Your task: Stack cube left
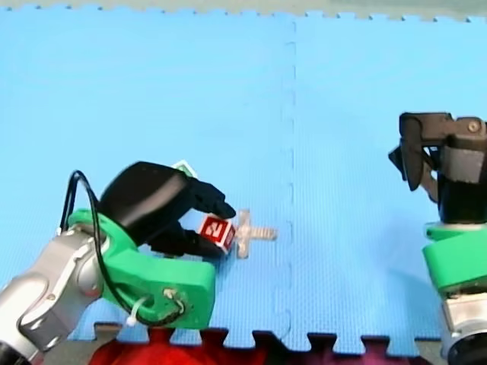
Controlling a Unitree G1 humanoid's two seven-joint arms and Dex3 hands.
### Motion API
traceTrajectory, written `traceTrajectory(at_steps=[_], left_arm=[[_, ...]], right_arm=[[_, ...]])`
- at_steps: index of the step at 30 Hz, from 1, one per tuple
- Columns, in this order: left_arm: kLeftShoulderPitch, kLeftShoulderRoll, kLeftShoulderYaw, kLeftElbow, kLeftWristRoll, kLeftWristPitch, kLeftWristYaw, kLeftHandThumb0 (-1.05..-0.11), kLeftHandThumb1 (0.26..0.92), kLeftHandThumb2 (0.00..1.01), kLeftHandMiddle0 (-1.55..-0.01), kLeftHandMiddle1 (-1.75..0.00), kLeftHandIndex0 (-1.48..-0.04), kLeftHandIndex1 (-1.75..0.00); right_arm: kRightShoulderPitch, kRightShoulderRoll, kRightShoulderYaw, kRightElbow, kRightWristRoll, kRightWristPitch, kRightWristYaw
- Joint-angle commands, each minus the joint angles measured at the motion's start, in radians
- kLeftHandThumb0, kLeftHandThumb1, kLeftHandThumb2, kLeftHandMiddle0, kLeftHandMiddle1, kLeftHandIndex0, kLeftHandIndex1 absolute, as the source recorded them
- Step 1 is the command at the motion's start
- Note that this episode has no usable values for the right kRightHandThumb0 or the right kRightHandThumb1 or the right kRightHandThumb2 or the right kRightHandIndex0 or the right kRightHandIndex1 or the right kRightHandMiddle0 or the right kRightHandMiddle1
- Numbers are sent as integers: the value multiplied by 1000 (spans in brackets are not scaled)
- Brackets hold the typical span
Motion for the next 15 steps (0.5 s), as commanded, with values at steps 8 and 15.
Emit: traceTrajectory(at_steps=[8, 15], left_arm=[[-78, -23, -13, 61, -4, -9, 6, -512, 768, 0, -949, -1746, -1330, -43], [-116, -56, -42, 118, 7, -21, 20, -504, 752, 0, -951, -1746, -1361, -54]], right_arm=[[-17, 5, -4, 42, 7, -22, 0], [-25, 10, -3, 64, -6, -26, -15]])
